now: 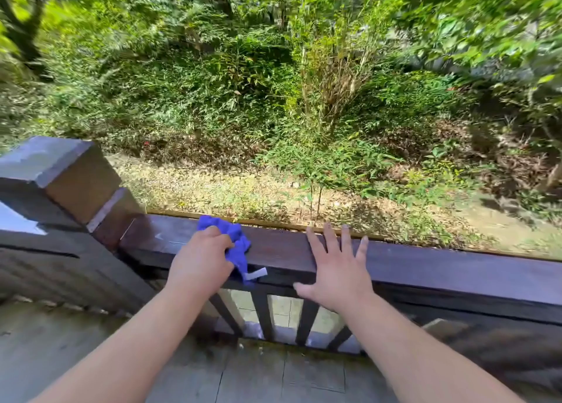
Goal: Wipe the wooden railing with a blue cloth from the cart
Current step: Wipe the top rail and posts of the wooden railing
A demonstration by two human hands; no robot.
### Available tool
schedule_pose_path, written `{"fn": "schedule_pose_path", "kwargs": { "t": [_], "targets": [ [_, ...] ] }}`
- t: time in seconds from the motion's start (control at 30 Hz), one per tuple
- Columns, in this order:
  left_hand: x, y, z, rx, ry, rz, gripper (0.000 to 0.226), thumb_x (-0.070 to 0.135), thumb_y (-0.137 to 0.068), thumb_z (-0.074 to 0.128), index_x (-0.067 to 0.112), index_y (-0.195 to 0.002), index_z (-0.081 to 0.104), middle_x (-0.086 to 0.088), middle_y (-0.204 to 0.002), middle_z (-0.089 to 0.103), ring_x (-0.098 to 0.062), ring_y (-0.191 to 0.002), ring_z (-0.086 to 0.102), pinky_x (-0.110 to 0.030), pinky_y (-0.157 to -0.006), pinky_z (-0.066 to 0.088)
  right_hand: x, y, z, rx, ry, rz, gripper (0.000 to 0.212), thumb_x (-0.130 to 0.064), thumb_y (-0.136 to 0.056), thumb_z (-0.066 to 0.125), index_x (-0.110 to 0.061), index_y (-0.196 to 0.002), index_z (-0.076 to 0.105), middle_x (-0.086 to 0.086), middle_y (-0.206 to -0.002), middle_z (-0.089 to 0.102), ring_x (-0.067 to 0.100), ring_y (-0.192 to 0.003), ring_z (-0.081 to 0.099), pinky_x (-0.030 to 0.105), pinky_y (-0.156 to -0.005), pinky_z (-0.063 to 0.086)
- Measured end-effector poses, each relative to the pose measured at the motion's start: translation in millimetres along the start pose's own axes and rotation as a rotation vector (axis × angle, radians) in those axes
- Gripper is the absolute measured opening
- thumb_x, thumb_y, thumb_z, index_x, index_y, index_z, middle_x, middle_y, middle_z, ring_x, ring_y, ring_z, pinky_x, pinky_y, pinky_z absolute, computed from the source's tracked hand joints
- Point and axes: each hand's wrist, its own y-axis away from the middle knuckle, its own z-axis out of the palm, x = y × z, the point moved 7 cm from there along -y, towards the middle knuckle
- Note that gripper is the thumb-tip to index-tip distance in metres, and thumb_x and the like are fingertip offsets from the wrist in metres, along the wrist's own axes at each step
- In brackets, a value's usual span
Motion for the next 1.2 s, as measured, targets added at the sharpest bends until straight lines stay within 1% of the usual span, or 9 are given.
{"fn": "schedule_pose_path", "kwargs": {
  "t": [0.13,0.27,0.5,0.6,0.7,0.8,0.93,1.03,1.2],
  "targets": [
    [2,0,6,-0.009,0.017,-0.023,0.021,0.019,-0.072,0.06,0.025,-0.091,0.065,0.008,-0.085,0.04,-0.016,-0.078,0.042,-0.032,-0.058,0.04,0,2,-2,0.016,0.001,0.005,0.121,-0.093,-0.064,0.036,-0.04,-0.155,-0.024,0.006,-0.172,-0.005,0.044,-0.154,-0.012,0.076,-0.111,-0.014],
    [11,0,8,-0.016,0.028,-0.031,0.016,0.016,-0.071,0.059,0.023,-0.085,0.062,0.006,-0.084,0.04,-0.018,-0.074,0.043,-0.032,-0.055,0.036,-1,1,-3,0.015,0.004,0.014,0.123,-0.093,-0.063,0.038,-0.039,-0.156,-0.023,0.007,-0.172,-0.005,0.045,-0.154,-0.012,0.078,-0.112,-0.009],
    [92,-3,21,-0.082,0.046,0.115,0.02,0.016,-0.074,0.055,0.021,-0.092,0.063,0.004,-0.092,0.046,-0.02,-0.097,0.048,-0.035,-0.068,0.045,-1,1,-3,-0.012,0.012,0.0,0.129,-0.093,-0.061,0.044,-0.036,-0.157,-0.021,0.01,-0.172,-0.008,0.048,-0.152,-0.017,0.079,-0.109,-0.012],
    [128,-6,28,-0.117,0.008,0.172,0.024,0.018,-0.076,0.056,0.02,-0.098,0.062,0.001,-0.099,0.049,-0.023,-0.101,0.047,-0.037,-0.072,0.047,-1,2,-6,-0.029,-0.003,-0.018,0.128,-0.093,-0.06,0.036,-0.032,-0.157,-0.021,0.01,-0.171,-0.012,0.049,-0.151,-0.02,0.079,-0.109,-0.013],
    [152,-8,31,-0.141,-0.01,0.223,0.018,0.019,-0.079,0.056,0.019,-0.097,0.061,0.0,-0.101,0.049,-0.022,-0.102,0.047,-0.037,-0.069,0.047,1,4,-8,-0.045,0.017,-0.031,0.125,-0.083,-0.074,0.047,-0.02,-0.158,-0.021,0.011,-0.171,-0.015,0.049,-0.151,-0.021,0.08,-0.11,-0.008],
    [154,-11,33,-0.181,-0.014,0.26,0.018,0.02,-0.077,0.059,0.02,-0.095,0.06,0.002,-0.099,0.046,-0.021,-0.101,0.047,-0.038,-0.071,0.049,0,4,-9,-0.047,0.017,-0.023,0.129,-0.089,-0.069,0.039,-0.016,-0.158,-0.019,0.012,-0.171,-0.013,0.049,-0.152,-0.017,0.079,-0.111,-0.009],
    [146,-9,34,-0.19,0.012,0.308,0.022,0.022,-0.076,0.058,0.022,-0.098,0.063,0.004,-0.099,0.047,-0.019,-0.101,0.047,-0.038,-0.076,0.048,0,2,-8,-0.048,-0.016,0.001,0.133,-0.095,-0.057,0.025,-0.018,-0.161,-0.006,0.011,-0.172,-0.006,0.046,-0.153,-0.012,0.077,-0.111,-0.012],
    [143,-9,36,-0.211,-0.005,0.33,0.026,0.023,-0.077,0.055,0.023,-0.102,0.063,0.005,-0.1,0.048,-0.017,-0.103,0.047,-0.04,-0.076,0.051,-1,2,-7,-0.055,-0.019,-0.004,0.133,-0.093,-0.055,0.016,-0.018,-0.161,-0.01,0.011,-0.172,-0.007,0.046,-0.153,-0.014,0.076,-0.112,-0.012],
    [132,-12,32,-0.175,-0.009,0.368,0.025,0.024,-0.078,0.054,0.022,-0.101,0.064,0.005,-0.101,0.05,-0.017,-0.102,0.047,-0.034,-0.074,0.048,-15,-8,-9,-0.05,0.011,-0.032,0.13,-0.092,-0.062,0.021,-0.014,-0.159,-0.016,0.016,-0.171,-0.011,0.047,-0.153,-0.015,0.073,-0.114,-0.012]
  ]
}}
